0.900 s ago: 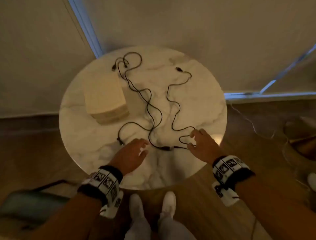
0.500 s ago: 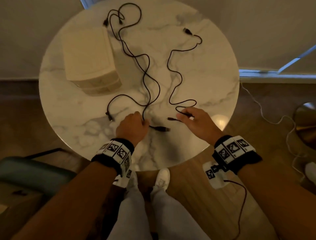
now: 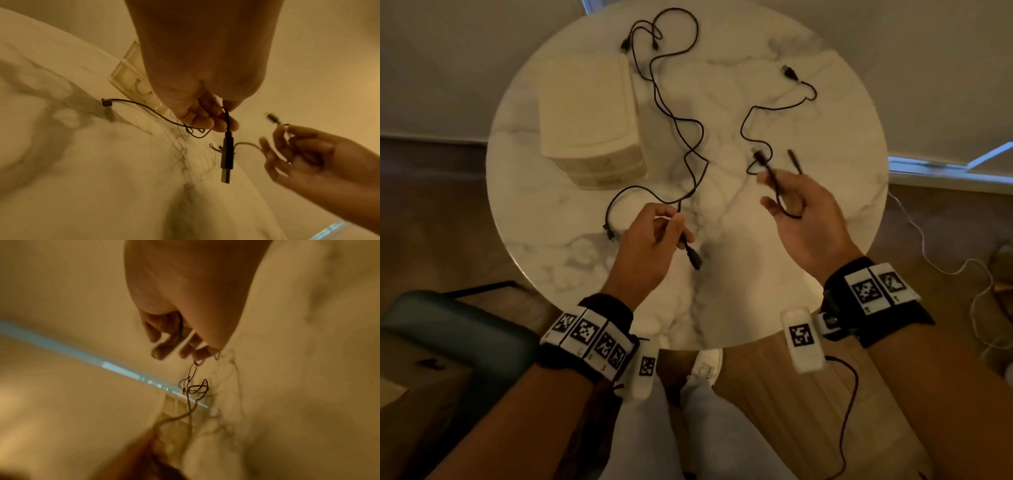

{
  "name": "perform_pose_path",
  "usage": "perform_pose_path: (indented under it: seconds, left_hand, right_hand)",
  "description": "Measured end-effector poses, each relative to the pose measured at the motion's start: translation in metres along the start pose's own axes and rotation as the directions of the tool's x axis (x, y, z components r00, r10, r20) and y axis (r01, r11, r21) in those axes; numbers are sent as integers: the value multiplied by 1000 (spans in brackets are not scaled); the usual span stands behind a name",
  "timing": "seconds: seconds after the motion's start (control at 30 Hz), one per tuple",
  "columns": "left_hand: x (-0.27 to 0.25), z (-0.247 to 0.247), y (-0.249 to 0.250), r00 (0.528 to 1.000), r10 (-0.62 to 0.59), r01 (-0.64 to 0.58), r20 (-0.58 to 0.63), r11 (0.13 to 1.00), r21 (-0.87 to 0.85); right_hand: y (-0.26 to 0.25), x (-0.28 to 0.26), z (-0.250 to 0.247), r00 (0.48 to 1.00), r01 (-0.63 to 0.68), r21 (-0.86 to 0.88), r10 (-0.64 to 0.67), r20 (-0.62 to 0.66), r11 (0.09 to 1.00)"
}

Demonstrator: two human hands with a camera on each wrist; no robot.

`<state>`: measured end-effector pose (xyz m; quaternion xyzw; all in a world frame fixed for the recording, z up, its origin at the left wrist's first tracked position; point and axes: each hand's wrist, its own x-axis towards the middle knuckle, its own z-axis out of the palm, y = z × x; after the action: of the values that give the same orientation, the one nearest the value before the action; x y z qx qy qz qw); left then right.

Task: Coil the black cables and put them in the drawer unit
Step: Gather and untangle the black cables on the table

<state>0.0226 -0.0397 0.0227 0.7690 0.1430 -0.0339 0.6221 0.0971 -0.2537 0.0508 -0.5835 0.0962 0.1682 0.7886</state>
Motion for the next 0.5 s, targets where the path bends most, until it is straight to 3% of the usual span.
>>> perform_pose_path:
  seconds: [0.03, 0.07, 0.1, 0.13, 0.17, 0.2, 0.3, 0.43, 0.5]
  left_hand:
    - [1, -3, 0, 1000, 1, -1, 5, 1000, -16]
    - [2, -6, 1, 1000, 1, 0, 8, 1000, -31]
    - [3, -9, 1, 1000, 2, -1, 11, 999, -40]
    - [4, -10, 1, 1000, 5, -4, 18, 999, -44]
    - [5, -11, 3, 1000, 8, -6, 27, 999, -47]
    - [5, -12, 5, 999, 8, -6, 39, 999, -50]
    - [8, -14, 7, 997, 9, -6, 78, 999, -45]
    - [14, -16, 5, 993, 2, 0, 116, 1000, -19]
    - [18, -18, 1, 992, -8, 12, 125, 999, -32]
  right_hand:
    - [3, 3, 1, 1000, 31, -328, -31, 6, 944]
    - [5, 4, 2, 998, 55, -632, -30, 51, 773]
    - [10, 6, 3, 991, 104, -842, 13, 130, 529]
    - [14, 5, 5, 976, 181, -941, 62, 207, 287]
    - [17, 3, 8, 961, 238, -959, 104, 255, 152]
    - [20, 0, 10, 952, 269, -955, 114, 283, 128]
    - [26, -7, 16, 940, 291, -904, 79, 330, 312]
    - [29, -14, 33, 964, 103, -759, 122, 235, 643]
    - [36, -15, 38, 970, 30, -672, 142, 199, 740]
